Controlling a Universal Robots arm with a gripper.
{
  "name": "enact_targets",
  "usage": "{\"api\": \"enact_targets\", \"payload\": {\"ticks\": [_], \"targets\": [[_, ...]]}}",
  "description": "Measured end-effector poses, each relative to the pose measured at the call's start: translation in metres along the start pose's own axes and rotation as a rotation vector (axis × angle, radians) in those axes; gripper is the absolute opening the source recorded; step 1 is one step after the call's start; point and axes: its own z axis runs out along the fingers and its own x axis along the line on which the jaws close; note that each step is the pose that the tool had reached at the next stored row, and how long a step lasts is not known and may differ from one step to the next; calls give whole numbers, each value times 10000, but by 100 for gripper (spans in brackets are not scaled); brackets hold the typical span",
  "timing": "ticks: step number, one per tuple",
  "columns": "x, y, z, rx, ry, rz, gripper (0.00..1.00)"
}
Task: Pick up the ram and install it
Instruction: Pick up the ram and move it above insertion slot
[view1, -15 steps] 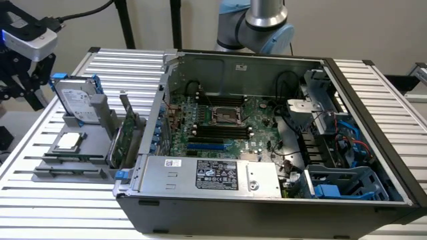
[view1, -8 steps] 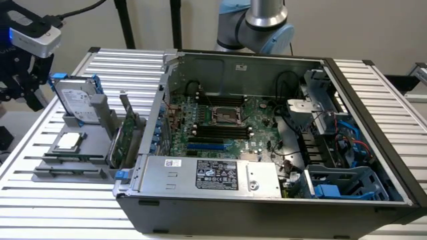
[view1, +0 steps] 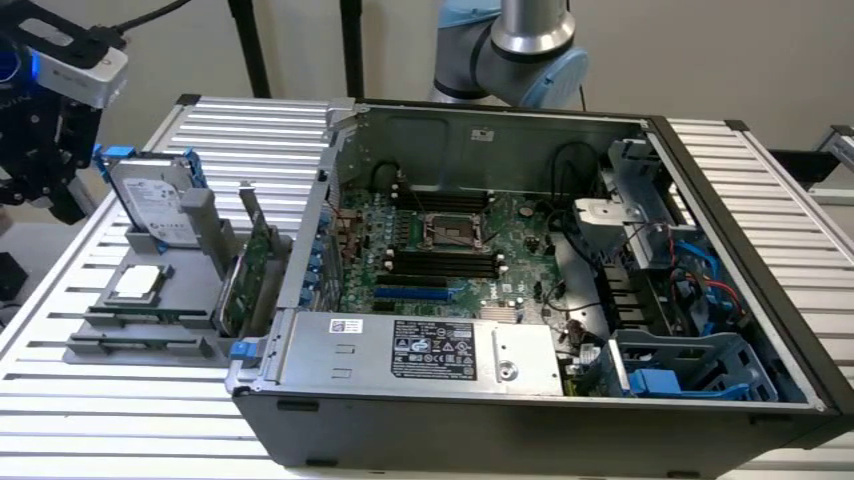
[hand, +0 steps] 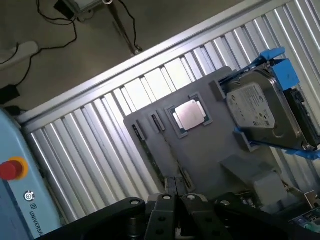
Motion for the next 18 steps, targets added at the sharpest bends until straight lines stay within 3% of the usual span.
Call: {"api": "enact_targets", "payload": {"ticks": [5,18], "targets": [[0,0,7,-11,67,-903,0],[0,-3,63,10,161,-3271,0]]}}
